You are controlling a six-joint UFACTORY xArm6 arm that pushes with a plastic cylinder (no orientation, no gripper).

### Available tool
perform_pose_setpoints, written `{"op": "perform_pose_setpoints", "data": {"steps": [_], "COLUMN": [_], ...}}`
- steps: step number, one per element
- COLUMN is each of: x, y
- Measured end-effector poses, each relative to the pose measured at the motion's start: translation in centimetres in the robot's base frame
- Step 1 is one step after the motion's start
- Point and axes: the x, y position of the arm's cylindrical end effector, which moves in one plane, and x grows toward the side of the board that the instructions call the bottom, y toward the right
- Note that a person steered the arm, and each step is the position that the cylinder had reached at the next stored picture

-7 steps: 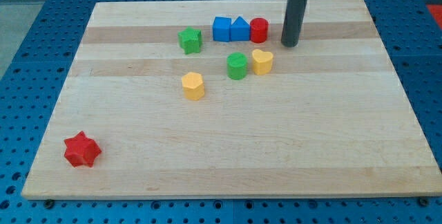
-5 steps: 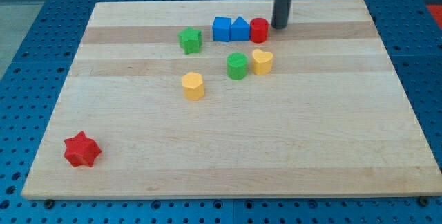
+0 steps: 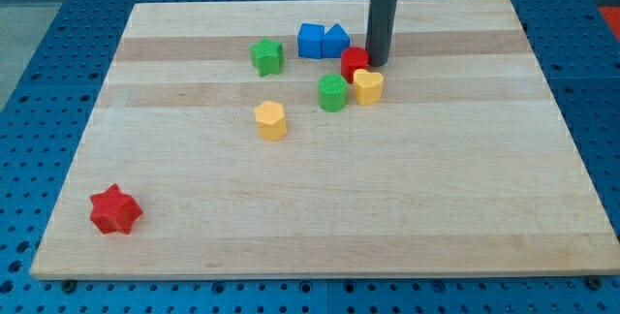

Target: Slide the red circle closer to the red star

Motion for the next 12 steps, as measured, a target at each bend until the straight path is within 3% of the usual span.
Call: {"op": "perform_pose_setpoints", "data": {"steps": [3,8,9,11,12], "x": [4.8,0.8,2.9,0.9,1.9], "y": [-12.8,-25.1,-25.4,-23.4,-21.9]}}
